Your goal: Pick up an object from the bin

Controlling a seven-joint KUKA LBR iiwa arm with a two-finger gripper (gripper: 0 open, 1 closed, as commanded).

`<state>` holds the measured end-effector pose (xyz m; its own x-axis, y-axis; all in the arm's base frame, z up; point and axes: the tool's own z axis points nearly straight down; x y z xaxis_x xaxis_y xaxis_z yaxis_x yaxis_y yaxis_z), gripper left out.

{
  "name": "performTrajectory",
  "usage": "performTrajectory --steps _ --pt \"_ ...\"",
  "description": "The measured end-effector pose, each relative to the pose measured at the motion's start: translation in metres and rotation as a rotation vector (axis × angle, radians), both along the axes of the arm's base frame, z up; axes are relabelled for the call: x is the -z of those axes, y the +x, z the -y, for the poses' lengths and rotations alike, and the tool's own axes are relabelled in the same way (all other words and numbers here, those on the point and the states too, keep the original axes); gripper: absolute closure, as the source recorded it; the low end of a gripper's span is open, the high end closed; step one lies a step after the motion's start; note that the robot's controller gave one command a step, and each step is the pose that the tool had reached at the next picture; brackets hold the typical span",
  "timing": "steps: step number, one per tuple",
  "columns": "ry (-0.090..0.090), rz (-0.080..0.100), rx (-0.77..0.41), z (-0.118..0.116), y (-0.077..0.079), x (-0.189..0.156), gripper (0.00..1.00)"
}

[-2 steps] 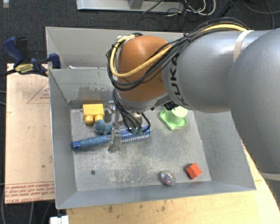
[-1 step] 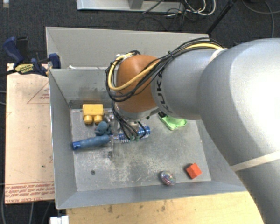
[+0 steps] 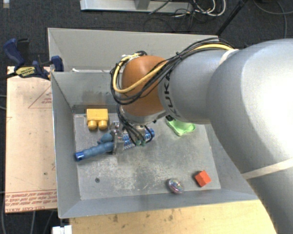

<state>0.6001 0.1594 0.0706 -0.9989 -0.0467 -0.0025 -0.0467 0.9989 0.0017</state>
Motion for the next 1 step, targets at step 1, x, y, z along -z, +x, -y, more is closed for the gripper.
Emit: performTrajectory --steps 1 --pt "0.002 0.006 -0.001 -0.0033 -0.0283 -0.1477 1.00"
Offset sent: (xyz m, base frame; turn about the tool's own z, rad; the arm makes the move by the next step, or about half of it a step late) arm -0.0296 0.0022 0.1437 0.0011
